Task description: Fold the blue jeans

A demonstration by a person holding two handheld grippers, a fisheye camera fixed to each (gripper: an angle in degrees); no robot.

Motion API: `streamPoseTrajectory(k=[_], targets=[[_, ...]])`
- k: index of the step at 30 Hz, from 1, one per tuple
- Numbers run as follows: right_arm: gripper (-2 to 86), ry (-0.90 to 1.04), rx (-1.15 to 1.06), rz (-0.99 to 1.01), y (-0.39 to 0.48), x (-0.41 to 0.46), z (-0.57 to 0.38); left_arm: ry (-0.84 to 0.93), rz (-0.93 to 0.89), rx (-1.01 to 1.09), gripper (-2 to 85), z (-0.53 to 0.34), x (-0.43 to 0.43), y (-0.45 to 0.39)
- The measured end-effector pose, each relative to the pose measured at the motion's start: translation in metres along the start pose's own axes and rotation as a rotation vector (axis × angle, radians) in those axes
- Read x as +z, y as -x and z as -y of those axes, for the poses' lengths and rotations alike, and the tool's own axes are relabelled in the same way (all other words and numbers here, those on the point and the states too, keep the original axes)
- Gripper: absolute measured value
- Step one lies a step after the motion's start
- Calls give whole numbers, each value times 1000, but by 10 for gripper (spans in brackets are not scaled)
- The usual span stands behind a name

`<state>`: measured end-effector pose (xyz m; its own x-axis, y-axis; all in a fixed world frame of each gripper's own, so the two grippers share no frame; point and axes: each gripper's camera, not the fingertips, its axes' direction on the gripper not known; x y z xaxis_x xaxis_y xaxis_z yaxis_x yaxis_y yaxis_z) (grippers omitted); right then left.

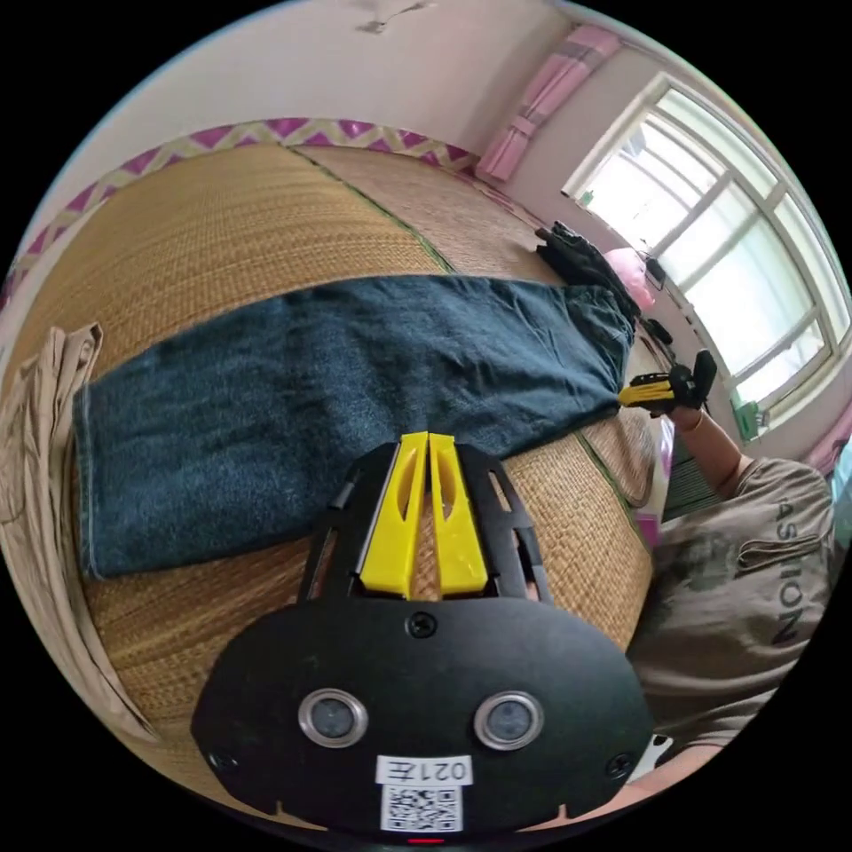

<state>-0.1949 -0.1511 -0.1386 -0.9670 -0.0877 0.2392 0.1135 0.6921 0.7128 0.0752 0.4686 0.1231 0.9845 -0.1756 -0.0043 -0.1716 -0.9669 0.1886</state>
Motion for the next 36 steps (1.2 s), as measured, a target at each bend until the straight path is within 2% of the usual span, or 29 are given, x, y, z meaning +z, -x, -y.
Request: streamPoseTrajectory(k=[2, 3, 5, 6, 7, 9, 11, 13, 17, 21, 24, 26, 29, 31, 36], targets=[[-7, 3, 8, -12, 6, 2, -3, -86, 74, -74, -7, -24, -29, 12], [-7, 4, 19, -10, 8, 4, -5, -184, 100, -131, -8, -47, -55, 21], [-6, -9, 41, 2, 11, 6, -13, -316, 140, -289, -8, -88, -93, 46], [-6, -30, 58, 11, 13, 9, -21, -393, 160, -437, -8, -122, -117, 68], [-6, -54, 66, 11, 16, 11, -30, -466, 141, -584, -7, -158, -136, 94], [-6, -47, 54, -23, 29, 16, -36, -573, 43, -753, -3, -209, -154, 133], [-6, -30, 34, -77, 46, 24, -41, -625, -95, -831, 7, -240, -160, 165], [-6, -12, 39, -111, 60, 34, -50, -621, -164, -915, 97, -256, -159, 191], [-6, -37, 153, -38, 59, 50, -76, -657, -218, -954, 126, -252, -162, 200], [-6, -103, 302, 44, 58, 63, -121, -561, -88, -976, 138, -213, -180, 188], [-6, -237, 404, 90, 71, 46, -172, -497, -28, -979, 142, -183, -189, 183], [-6, -329, 472, 140, 79, 39, -211, -480, -62, -984, 136, -170, -188, 187], [-6, -412, 582, 201, 92, 47, -280, -507, -69, -1035, 105, -163, -192, 187], [-6, -468, 668, 235, 99, 66, -335, -564, -60, -1058, 33, -167, -197, 181], [-6, -565, 825, 346, 96, 122, -440, -707, -151, -987, -6, -158, -227, 142]])
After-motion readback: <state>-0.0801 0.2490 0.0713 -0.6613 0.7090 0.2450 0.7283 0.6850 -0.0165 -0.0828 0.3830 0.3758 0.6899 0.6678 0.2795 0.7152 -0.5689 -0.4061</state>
